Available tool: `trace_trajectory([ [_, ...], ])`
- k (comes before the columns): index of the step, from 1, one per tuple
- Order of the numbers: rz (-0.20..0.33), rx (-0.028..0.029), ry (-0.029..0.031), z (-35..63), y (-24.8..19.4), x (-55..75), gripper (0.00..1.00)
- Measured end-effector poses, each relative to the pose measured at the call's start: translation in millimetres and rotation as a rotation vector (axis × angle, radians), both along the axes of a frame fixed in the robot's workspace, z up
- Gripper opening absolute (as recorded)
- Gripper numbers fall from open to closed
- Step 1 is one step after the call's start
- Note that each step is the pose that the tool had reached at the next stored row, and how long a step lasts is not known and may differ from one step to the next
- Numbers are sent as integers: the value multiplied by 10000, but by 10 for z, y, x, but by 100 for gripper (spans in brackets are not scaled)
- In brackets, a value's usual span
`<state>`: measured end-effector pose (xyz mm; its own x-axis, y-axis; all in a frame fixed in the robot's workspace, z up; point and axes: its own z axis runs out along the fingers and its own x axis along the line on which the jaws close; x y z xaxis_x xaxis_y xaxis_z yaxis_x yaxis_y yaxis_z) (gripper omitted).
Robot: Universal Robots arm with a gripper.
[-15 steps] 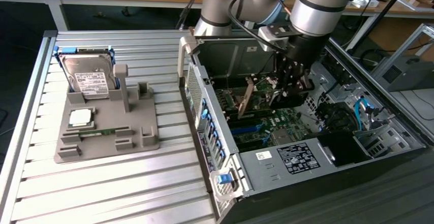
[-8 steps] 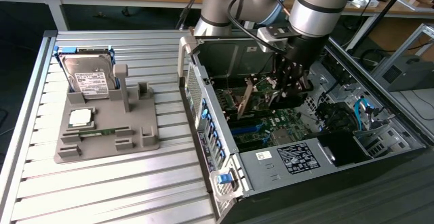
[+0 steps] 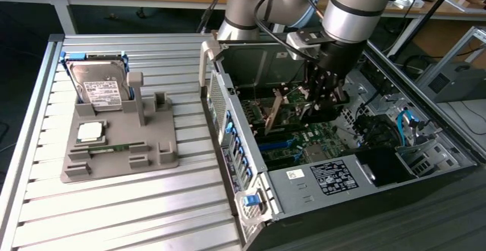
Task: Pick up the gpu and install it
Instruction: 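Insert the gpu into the slot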
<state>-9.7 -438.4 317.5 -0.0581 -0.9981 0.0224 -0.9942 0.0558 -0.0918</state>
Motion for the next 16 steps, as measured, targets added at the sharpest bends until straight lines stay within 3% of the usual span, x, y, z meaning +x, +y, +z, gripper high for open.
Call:
trace_trajectory([
  [16,0,-1,0,-31,-6,-17,27],
])
